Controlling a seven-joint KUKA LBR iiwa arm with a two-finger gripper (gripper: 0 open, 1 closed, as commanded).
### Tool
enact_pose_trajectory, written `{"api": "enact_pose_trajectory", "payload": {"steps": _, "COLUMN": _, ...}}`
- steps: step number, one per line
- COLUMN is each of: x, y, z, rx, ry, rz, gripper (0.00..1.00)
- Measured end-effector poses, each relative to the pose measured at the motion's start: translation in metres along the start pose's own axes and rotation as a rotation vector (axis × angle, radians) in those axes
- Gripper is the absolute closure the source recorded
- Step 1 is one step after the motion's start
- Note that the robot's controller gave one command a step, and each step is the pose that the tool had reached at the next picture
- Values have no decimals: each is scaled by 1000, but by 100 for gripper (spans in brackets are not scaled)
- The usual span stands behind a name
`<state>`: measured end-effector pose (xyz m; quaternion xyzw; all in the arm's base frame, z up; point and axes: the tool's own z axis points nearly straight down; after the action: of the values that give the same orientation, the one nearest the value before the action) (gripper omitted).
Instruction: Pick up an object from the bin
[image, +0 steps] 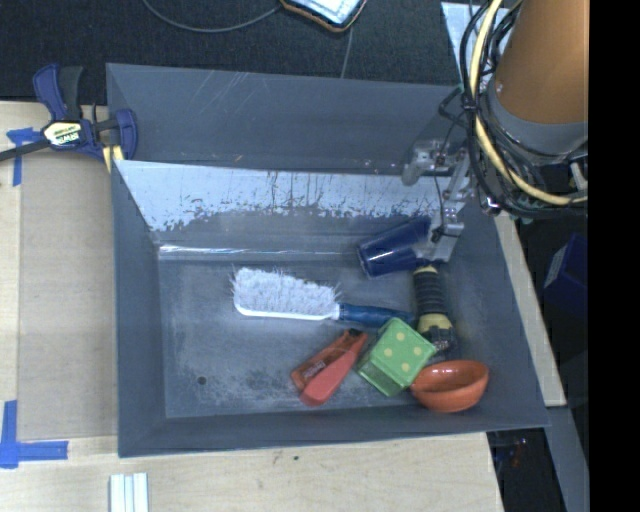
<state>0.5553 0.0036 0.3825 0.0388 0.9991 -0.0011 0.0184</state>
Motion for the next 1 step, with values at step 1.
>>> {"api": "enact_pose_trajectory", "payload": {"steps": 1, "x": 24, "y": -8, "z": 98, "rx": 5, "ry": 52, "rz": 169, "gripper": 0}}
